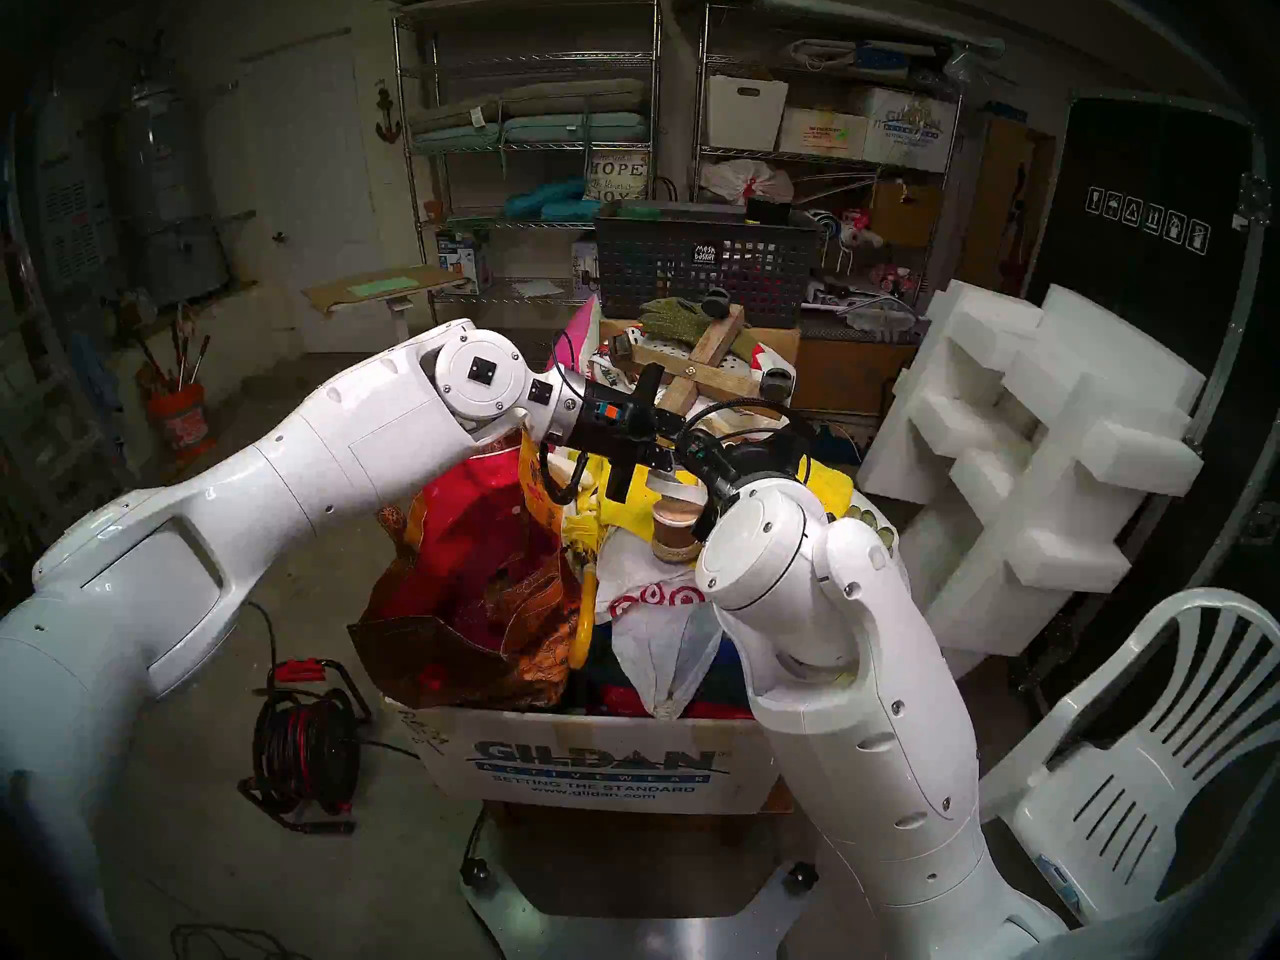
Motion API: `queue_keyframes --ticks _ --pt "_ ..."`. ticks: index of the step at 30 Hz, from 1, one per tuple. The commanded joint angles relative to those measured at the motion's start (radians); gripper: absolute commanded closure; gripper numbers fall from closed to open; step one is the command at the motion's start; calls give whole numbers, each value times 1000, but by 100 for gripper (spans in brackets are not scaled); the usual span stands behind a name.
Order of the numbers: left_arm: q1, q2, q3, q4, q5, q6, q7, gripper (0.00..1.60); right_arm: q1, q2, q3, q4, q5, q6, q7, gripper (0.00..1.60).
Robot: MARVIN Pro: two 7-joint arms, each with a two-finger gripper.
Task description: Unbuckle a shoe
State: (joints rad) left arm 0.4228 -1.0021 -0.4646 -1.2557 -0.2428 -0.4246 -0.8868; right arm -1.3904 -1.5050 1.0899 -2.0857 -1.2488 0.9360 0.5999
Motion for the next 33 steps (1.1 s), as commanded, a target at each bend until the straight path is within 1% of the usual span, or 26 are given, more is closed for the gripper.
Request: queue_keyframes --ticks 1,8,9,23,26,31,33 --pt "-11 1 -27 -17 -44 20 1 99 19 -3 -5 -15 -15 7 1 160" --pt "-12 4 -27 -31 -50 48 -6 87 18 -7 -4 -15 -28 16 4 160" --pt "-12 5 -27 -33 -50 52 -6 82 18 -7 -4 -15 -28 16 4 160" --pt "-8 -6 -25 -51 -51 101 22 83 8 -7 -11 -26 -29 24 10 160" --pt "-3 -7 -28 -56 -81 119 10 83 7 -8 -13 -26 -33 24 10 160" --pt "-2 -6 -23 -65 -78 132 16 80 7 -7 -13 -30 -38 24 13 160" --pt "-2 -7 -20 -68 -70 146 24 82 5 -8 -12 -31 -37 24 13 160"
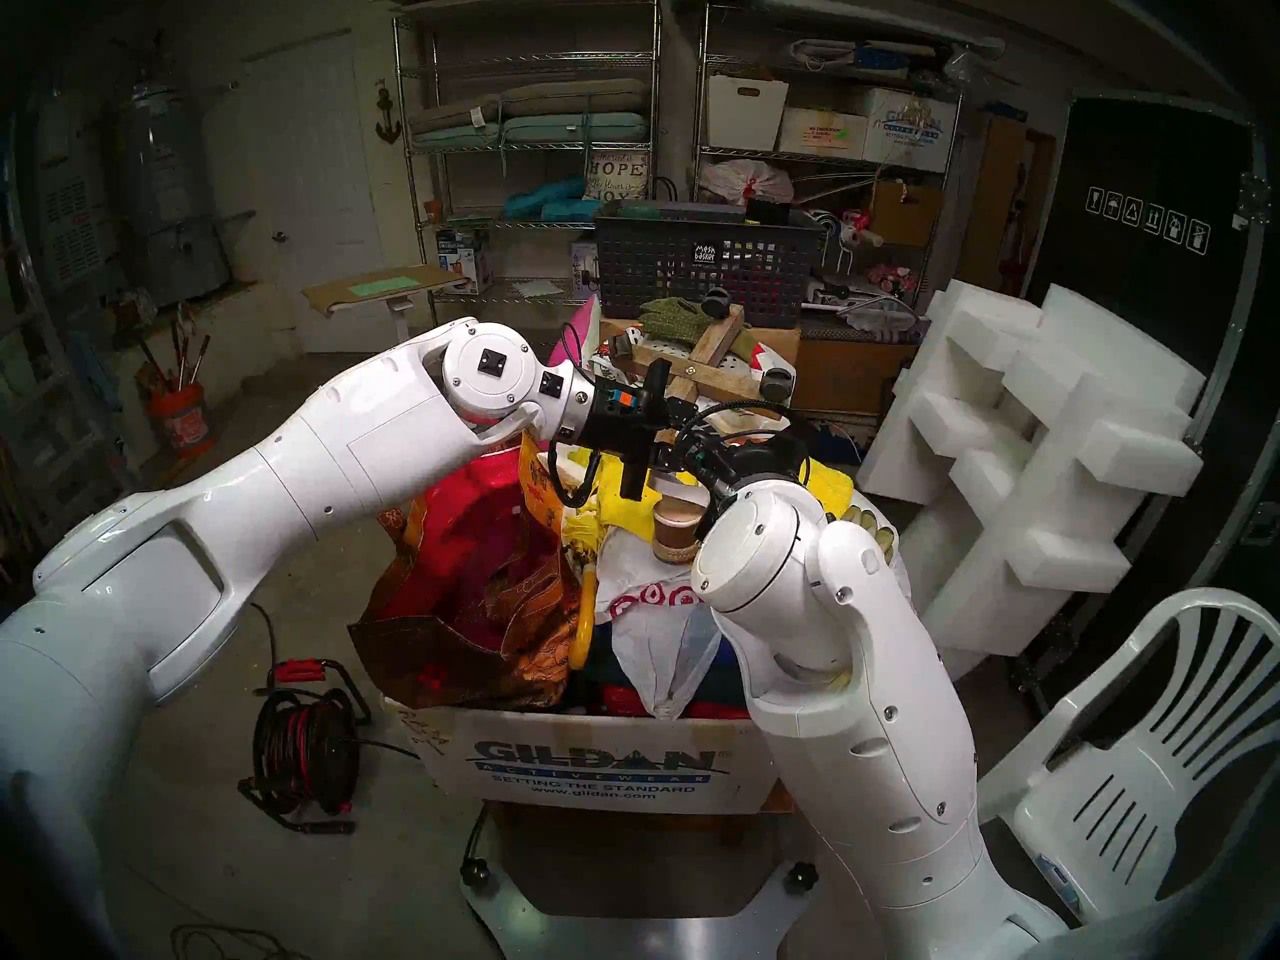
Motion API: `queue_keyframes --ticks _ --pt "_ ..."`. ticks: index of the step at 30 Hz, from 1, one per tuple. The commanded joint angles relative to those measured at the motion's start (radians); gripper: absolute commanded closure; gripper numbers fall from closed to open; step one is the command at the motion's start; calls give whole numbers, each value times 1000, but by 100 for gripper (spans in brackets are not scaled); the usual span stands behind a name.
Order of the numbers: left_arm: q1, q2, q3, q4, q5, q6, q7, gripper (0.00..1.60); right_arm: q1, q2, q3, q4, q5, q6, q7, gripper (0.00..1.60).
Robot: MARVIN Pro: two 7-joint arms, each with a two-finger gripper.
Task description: Unbuckle a shoe
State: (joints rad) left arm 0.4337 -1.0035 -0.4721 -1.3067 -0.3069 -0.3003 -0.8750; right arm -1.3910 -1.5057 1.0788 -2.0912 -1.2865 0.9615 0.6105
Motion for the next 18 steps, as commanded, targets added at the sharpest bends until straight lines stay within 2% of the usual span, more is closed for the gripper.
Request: queue_keyframes --ticks 1,7,15,16,18 --pt "-14 -7 -11 -17 -1 33 16 82 5 -7 -1 -26 0 -2 2 160" --pt "-16 -9 -6 -11 5 48 17 78 1 -9 -2 -35 -5 -2 4 160" --pt "-14 -8 0 -22 24 70 38 58 -3 -13 -3 -43 -6 -2 10 160" --pt "-14 -8 0 -22 26 71 39 51 -4 -12 -3 -44 -5 -2 10 160" --pt "-13 -11 0 -20 30 72 43 55 -6 -12 -2 -46 -4 -2 12 160"
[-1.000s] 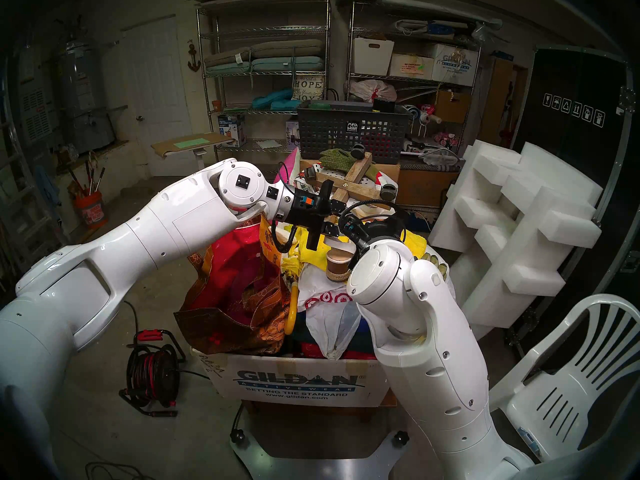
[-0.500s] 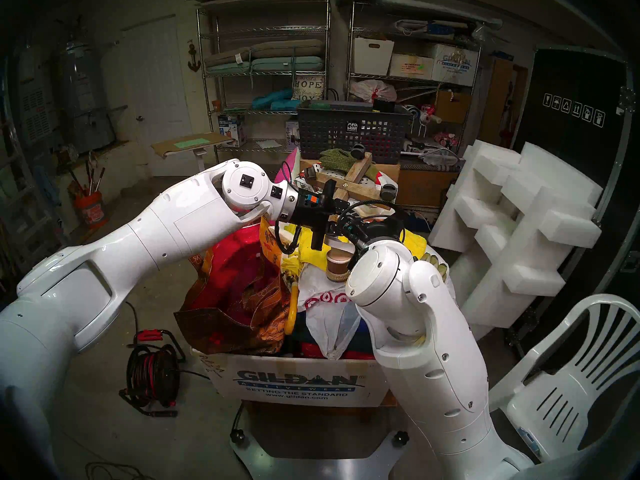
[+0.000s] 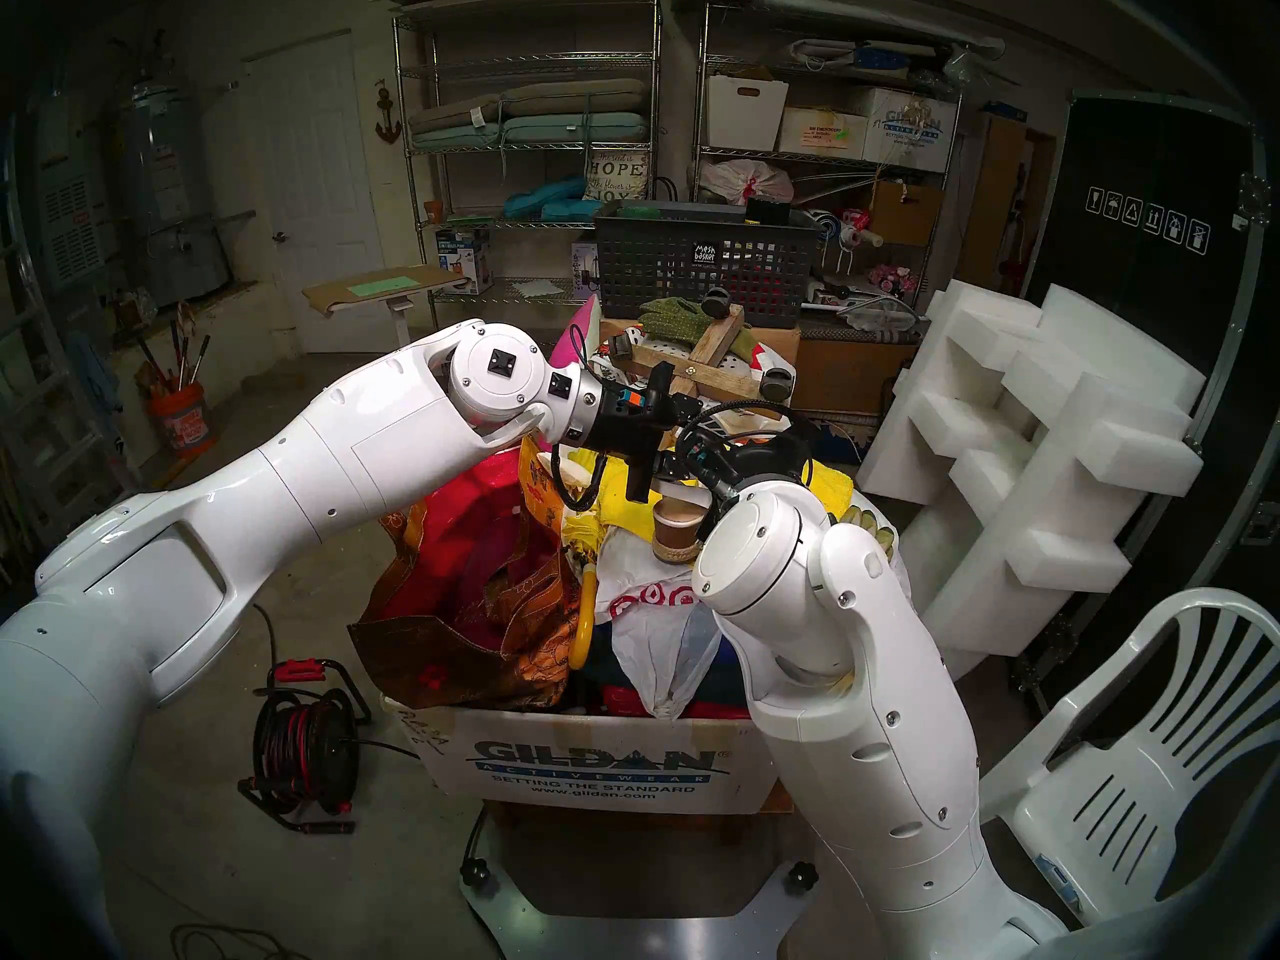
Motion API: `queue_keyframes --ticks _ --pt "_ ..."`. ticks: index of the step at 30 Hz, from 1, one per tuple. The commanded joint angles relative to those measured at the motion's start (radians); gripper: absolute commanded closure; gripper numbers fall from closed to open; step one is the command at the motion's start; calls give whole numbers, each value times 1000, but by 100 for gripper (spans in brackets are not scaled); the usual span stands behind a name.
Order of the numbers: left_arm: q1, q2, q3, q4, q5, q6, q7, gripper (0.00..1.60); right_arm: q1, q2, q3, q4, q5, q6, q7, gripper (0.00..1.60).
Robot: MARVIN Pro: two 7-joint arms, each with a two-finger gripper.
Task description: Unbuckle a shoe
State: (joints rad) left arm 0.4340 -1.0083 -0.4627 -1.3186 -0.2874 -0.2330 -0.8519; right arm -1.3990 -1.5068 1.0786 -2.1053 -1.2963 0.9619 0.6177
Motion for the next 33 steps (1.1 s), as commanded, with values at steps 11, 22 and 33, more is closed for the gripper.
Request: queue_keyframes --ticks 11,22,33 --pt "-13 -20 -19 6 19 -3 35 75 -6 -9 -5 -35 1 -2 14 160" --pt "-12 -12 -26 2 13 -14 39 83 -5 -10 1 -21 -15 -2 18 160" --pt "-6 7 -29 -15 10 -20 44 103 0 -16 11 -7 -44 -2 26 160"
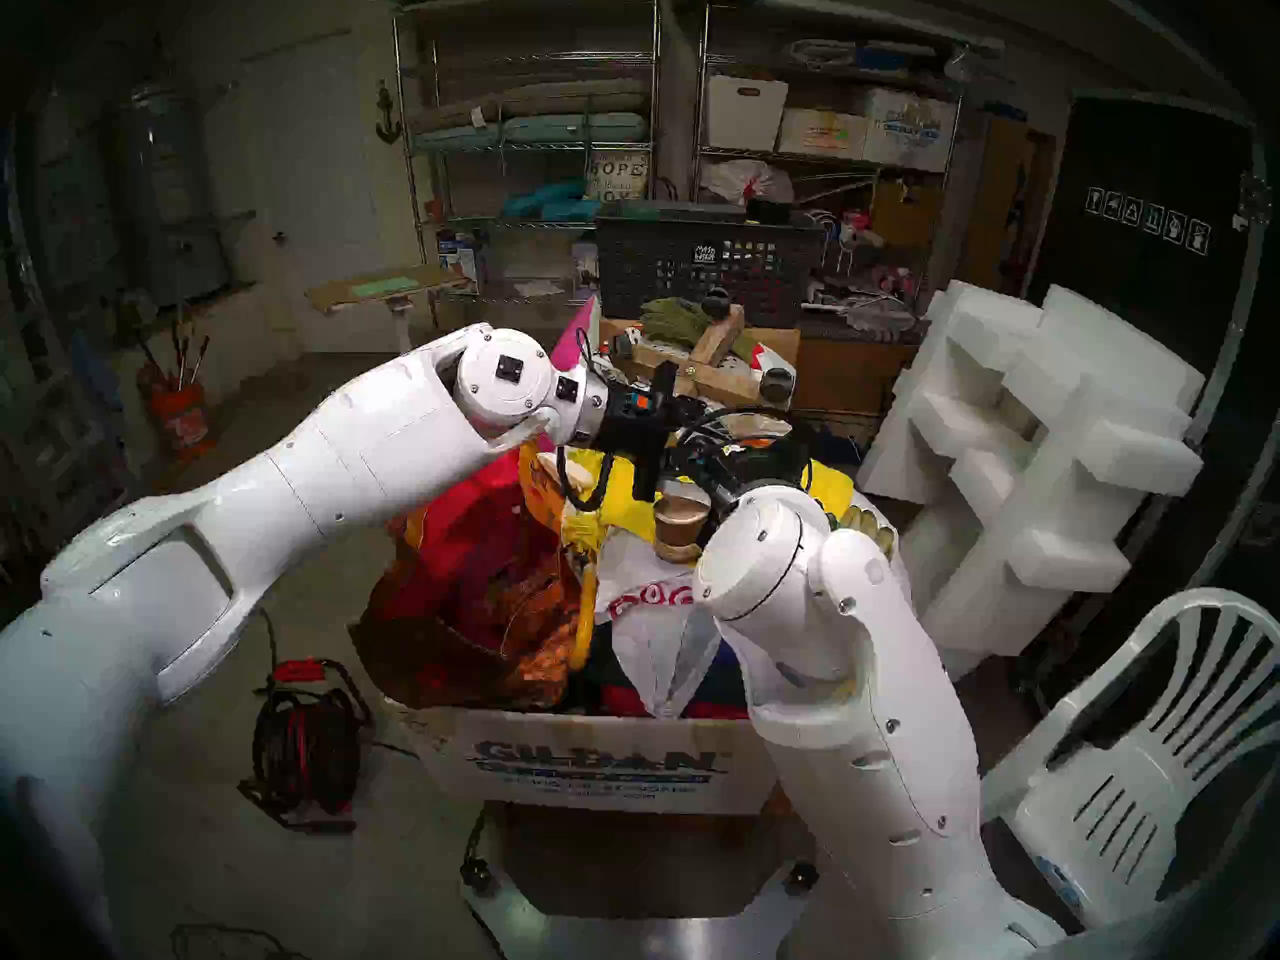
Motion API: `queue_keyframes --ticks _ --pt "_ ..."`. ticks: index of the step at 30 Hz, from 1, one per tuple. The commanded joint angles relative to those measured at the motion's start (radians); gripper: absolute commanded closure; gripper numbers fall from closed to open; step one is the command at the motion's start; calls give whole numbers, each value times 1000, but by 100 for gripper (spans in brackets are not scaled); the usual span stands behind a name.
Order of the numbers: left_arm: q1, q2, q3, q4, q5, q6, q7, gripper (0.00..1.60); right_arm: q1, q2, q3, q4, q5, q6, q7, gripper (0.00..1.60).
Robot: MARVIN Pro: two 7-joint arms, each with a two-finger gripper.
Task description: Unbuckle a shoe
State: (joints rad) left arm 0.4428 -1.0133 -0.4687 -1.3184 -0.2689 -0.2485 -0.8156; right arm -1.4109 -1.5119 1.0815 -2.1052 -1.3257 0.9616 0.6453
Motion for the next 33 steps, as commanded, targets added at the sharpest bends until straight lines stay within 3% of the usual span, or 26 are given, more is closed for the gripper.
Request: queue_keyframes --ticks 1,5,6,8,17,18,19,22,27,31,32,33 --pt "-15 14 -22 -16 -10 -4 6 109 11 -11 10 -8 -14 -2 2 160" --pt "-13 15 -18 -17 -10 -6 6 110 12 -17 10 -8 -21 -2 9 160" --pt "-13 16 -15 -17 -7 -7 5 120 12 -19 11 -9 -24 -2 12 160" --pt "-13 16 -13 -15 -6 -7 3 112 14 -21 10 -9 -26 -2 14 160" --pt "-11 16 -4 -12 -2 -6 3 115 17 -33 4 -20 -25 -2 24 160" --pt "-10 17 -2 -13 -1 -5 5 126 16 -36 2 -24 -26 -2 27 160" --pt "-10 17 -2 -13 -1 -5 5 126 16 -36 2 -24 -26 -2 27 160" --pt "-8 18 -2 -15 1 -2 13 160 12 -37 -2 -33 -26 -2 33 160" --pt "-5 20 -1 -15 5 -1 27 160 5 -43 -1 -50 -17 -2 59 160" --pt "-2 21 0 -15 8 -4 36 160 -1 -43 0 -63 -20 -2 83 129" --pt "-1 21 -1 -15 8 -4 38 160 -3 -43 -1 -66 -22 -2 85 105" --pt "-1 21 -1 -15 8 -4 38 160 -3 -43 -1 -66 -22 -2 85 105"
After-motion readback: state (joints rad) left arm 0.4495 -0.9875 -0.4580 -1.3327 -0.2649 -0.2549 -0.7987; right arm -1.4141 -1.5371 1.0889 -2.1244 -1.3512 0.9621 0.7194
